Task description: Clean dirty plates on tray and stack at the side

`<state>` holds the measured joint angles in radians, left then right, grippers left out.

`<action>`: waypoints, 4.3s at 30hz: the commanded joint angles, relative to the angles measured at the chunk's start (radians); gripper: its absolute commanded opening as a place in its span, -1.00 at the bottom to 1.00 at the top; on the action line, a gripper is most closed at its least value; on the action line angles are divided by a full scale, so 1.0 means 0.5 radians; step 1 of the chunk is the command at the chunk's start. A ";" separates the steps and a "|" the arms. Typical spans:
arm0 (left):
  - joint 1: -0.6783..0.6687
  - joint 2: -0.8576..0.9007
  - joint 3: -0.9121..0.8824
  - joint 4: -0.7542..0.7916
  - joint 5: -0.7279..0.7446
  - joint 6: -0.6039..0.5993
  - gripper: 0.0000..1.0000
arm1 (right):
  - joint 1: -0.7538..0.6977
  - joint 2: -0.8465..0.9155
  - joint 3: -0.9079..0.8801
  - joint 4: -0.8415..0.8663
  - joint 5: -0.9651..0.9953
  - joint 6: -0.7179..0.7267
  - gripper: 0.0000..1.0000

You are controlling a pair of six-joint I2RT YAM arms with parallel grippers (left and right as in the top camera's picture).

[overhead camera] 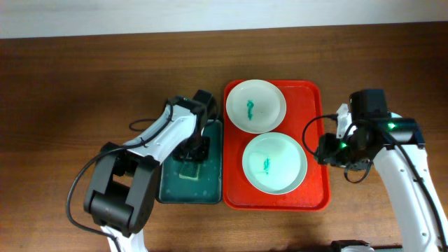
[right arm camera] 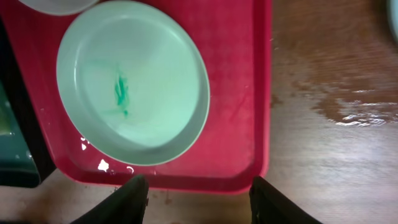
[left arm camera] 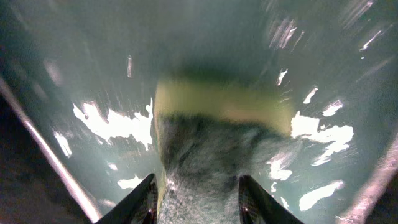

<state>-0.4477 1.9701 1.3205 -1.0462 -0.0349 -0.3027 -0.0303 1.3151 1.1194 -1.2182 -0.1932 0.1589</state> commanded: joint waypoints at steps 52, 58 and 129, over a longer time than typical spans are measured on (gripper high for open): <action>-0.636 0.642 0.825 0.145 -0.015 -0.206 -1.00 | -0.004 0.996 -0.389 0.823 -0.198 -0.079 -0.90; -0.604 0.642 0.825 0.027 -0.504 -0.209 -1.00 | -0.004 0.996 -0.390 0.822 -0.197 -0.079 -0.90; -0.642 0.768 0.925 -0.223 0.294 -0.172 -1.00 | -0.004 0.996 -0.389 0.816 -0.197 -0.101 -0.91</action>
<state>-0.7826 2.3238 1.7973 -1.1290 0.4484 -0.2878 -0.0387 1.7775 0.9516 -0.8249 -0.3820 0.1040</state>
